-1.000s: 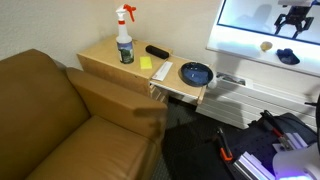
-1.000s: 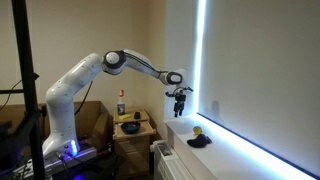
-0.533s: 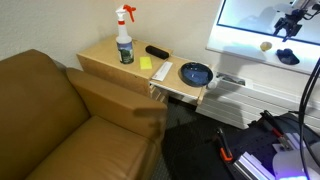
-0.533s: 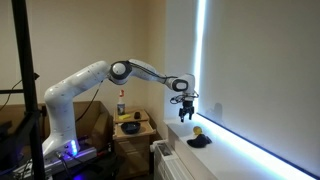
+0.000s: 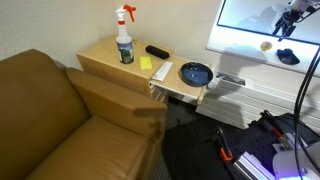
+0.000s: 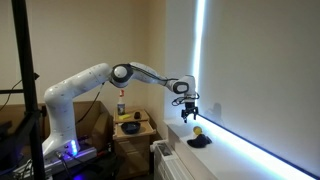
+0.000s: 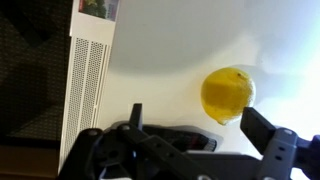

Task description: Move the lemon from the windowsill to the nightstand

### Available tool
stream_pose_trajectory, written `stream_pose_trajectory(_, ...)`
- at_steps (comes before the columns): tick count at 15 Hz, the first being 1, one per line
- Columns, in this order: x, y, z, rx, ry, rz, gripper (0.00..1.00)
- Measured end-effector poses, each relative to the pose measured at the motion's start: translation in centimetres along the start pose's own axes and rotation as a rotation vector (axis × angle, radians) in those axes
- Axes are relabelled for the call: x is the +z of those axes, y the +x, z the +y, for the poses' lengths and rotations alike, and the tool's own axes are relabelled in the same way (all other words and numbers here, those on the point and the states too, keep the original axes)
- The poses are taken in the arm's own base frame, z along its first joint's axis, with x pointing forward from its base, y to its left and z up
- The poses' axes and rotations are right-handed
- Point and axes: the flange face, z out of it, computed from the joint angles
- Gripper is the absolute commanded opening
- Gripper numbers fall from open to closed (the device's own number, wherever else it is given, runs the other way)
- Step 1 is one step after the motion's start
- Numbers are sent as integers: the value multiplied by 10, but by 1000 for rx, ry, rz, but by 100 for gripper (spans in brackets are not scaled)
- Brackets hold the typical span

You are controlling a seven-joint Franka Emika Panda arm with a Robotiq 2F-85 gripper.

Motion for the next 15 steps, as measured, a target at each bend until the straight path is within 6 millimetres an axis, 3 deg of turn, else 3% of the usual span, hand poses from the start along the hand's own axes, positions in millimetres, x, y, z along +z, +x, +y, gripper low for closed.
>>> stream_pose_trajectory(7, 41, -13, -22, 300, 170, 11, 100)
stream_pose_trajectory(15, 79, 8, -18, 445, 189, 50, 100)
